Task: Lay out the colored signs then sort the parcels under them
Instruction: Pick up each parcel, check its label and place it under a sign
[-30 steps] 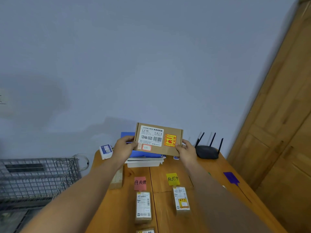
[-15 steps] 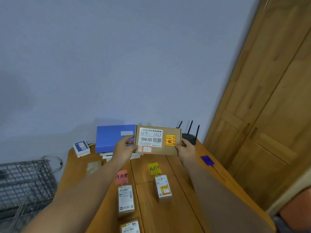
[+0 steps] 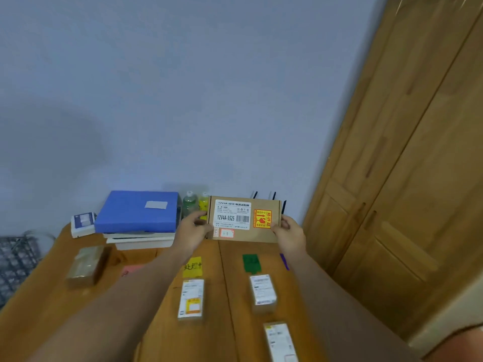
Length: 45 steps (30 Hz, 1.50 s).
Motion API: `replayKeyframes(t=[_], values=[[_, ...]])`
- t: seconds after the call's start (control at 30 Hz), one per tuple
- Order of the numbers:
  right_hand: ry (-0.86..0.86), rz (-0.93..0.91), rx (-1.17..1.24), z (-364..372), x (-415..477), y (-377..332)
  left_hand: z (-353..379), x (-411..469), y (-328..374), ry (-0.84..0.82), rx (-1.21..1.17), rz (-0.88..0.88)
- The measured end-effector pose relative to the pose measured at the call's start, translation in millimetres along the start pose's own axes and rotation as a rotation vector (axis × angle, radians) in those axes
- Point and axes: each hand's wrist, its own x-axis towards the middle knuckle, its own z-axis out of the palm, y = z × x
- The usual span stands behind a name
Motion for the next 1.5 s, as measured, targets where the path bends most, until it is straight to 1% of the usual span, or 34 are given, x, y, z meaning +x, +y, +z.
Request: replayKeyframes(t=[0.1,0.2,0.37,0.53,0.63,0.73,0.83,0.93,1.07,1.17,1.23,1.33,1.5], values=[[-0.055,0.007,0.011,-37,30,13,47,2,5,0.057,-0.037,-0.025],[-0.053,0.01,0.001,-67,57,18,85,1,15,0.036,-0.051,-0.028],[-0.087,0.013,0.011,-97,86,30,125,12,25,0.016,-0.045,-0.055],[-0.042,0.061,0.049,-128,103,59,175,19,17,-0.041,-0.045,-0.048],[-0.011,0.089,-0.021,-151,114,85,210,13,4,-0.115,-0.04,-0.104],[0.001,0.128,-0.052,-171,133,113,247,12,-11,-0.128,-0.051,-0.178],[-0.03,0.165,-0.103,-185,155,143,285,18,-31,-0.119,-0.051,-0.229],[-0.105,0.203,-0.166,-197,178,182,325,23,-61,-0.087,-0.026,-0.317],[-0.199,0.289,-0.255,-206,210,244,375,31,-113,-0.063,0.015,-0.432],[-0.271,0.37,-0.272,-206,225,293,403,33,-158,-0.035,0.051,-0.528],[-0.307,0.417,-0.245,-203,229,320,415,35,-183,-0.019,0.101,-0.55],[-0.336,0.493,-0.206,-200,236,351,429,42,-210,0.032,0.11,-0.6],[-0.393,0.553,-0.211,-189,243,381,436,51,-238,0.054,0.196,-0.635]])
